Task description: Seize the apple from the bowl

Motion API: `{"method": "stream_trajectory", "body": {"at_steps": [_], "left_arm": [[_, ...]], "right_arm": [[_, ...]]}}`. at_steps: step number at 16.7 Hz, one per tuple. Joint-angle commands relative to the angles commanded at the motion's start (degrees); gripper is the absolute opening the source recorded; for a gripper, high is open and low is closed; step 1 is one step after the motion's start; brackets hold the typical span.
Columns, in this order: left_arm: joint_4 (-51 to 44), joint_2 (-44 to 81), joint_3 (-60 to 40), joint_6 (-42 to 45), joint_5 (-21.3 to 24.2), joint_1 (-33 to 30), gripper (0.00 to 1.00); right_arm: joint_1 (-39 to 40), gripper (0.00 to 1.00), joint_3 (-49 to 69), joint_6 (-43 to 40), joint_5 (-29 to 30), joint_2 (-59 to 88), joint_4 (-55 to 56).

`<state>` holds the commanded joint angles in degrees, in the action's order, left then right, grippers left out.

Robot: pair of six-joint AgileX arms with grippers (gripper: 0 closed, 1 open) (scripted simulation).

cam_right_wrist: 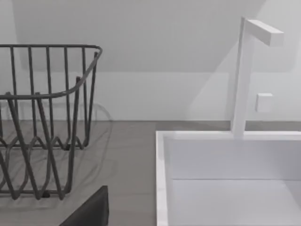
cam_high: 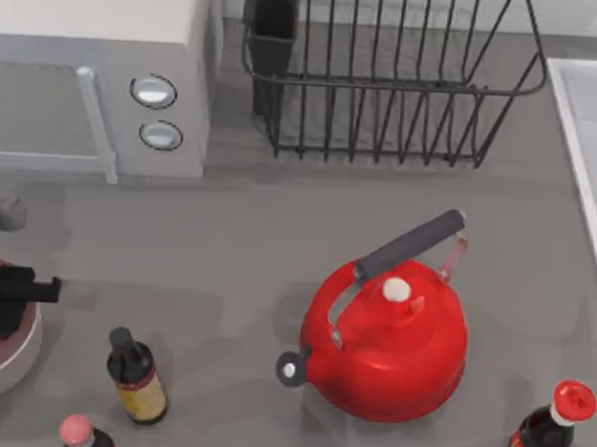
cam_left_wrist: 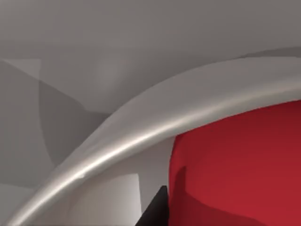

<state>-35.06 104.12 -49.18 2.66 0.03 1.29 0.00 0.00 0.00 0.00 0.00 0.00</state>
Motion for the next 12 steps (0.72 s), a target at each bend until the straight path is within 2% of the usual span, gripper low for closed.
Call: {"method": "stream_trajectory", "body": {"at_steps": [1, 6, 12], "left_arm": [[-6.77, -9.16, 0.39, 0.86, -0.26, 0.30, 0.00], [-13.28, -8.59, -6.04, 0.79, -0.27, 0.21, 0.00], [-39.37, -8.86, -30.70, 0.47, -0.29, -0.11, 0.00]], "right_arm": [[0.00, 1.00, 0.00, 0.00, 0.00, 0.00, 0.00], [0.00, 1.00, 0.00, 0.00, 0.00, 0.00, 0.00], [0.00, 1.00, 0.00, 0.00, 0.00, 0.00, 0.00]]}}
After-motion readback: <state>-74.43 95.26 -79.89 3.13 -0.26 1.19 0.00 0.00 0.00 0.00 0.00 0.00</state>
